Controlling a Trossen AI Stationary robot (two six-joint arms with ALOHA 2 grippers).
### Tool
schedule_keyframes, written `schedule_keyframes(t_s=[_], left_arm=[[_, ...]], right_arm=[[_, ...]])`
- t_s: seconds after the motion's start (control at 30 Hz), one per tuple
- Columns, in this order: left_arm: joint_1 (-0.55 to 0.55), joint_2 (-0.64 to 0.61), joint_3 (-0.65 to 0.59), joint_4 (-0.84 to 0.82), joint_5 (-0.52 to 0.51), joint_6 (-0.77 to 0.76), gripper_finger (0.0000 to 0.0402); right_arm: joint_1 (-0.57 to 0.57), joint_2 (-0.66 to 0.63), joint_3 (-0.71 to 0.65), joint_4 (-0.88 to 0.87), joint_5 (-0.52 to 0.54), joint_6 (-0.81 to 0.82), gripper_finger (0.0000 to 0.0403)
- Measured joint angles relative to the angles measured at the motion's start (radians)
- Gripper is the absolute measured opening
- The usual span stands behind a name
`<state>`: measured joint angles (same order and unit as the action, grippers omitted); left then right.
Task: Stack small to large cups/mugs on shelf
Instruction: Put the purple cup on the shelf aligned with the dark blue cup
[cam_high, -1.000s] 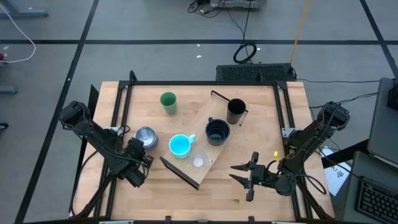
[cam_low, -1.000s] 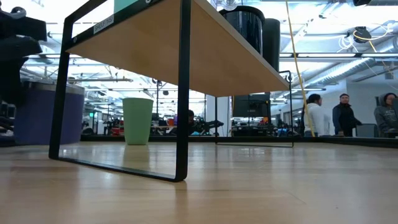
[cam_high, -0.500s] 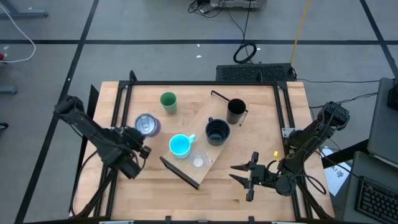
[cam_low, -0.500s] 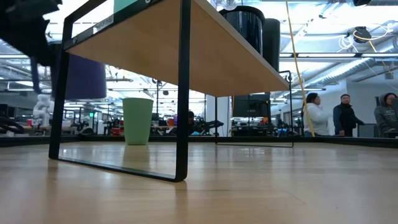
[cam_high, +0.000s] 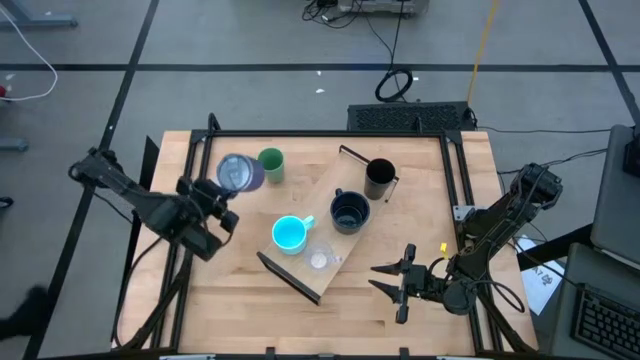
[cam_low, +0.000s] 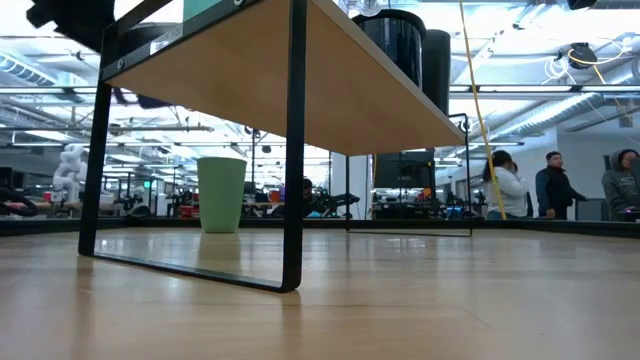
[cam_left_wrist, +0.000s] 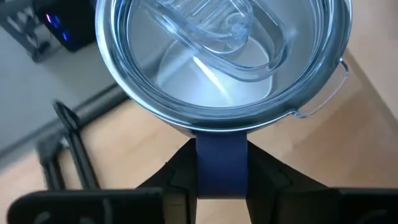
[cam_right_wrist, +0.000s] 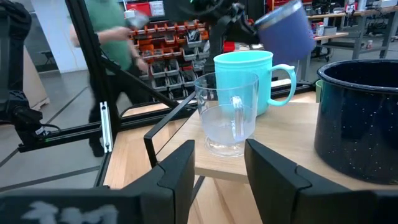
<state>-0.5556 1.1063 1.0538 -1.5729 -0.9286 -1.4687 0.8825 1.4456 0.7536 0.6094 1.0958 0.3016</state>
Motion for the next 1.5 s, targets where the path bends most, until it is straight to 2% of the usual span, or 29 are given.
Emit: schedule_keyframes(t_s=[0.13,0.3,0.5,0.67,0.9,1.1,1.5], left_arm=[[0.06,-0.025,0.067,0.03,-0.039,0.206,0.009],[0.14,-0.029,0.164,0.177,-0.027,0.55,0.009],[0.238,-0.027,0.218,0.426,0.114,0.966,0.009],[0.33,-0.027,0.244,0.567,0.263,1.185,0.009],[0.444,-0.02,0.246,0.697,0.491,1.419,0.009],[0.518,0.032,0.246,0.761,0.615,1.586,0.009],[0.672,0.178,0.246,0.798,0.827,1.736,0.009]], right_arm=[[0.0,0.0,0.0,0.0,0.0,0.0,0.013],[0.0,0.0,0.0,0.0,0.0,0.0,0.013],[0.0,0.0,0.0,-0.001,0.0,0.0,0.013],[0.0,0.0,0.0,-0.01,0.0,0.0,0.013],[0.0,0.0,0.0,-0.016,0.0,0.0,0.013],[0.0,0.0,0.0,-0.016,0.0,0.0,0.013],[0.001,0.0,0.0,-0.016,0.0,0.0,0.013]])
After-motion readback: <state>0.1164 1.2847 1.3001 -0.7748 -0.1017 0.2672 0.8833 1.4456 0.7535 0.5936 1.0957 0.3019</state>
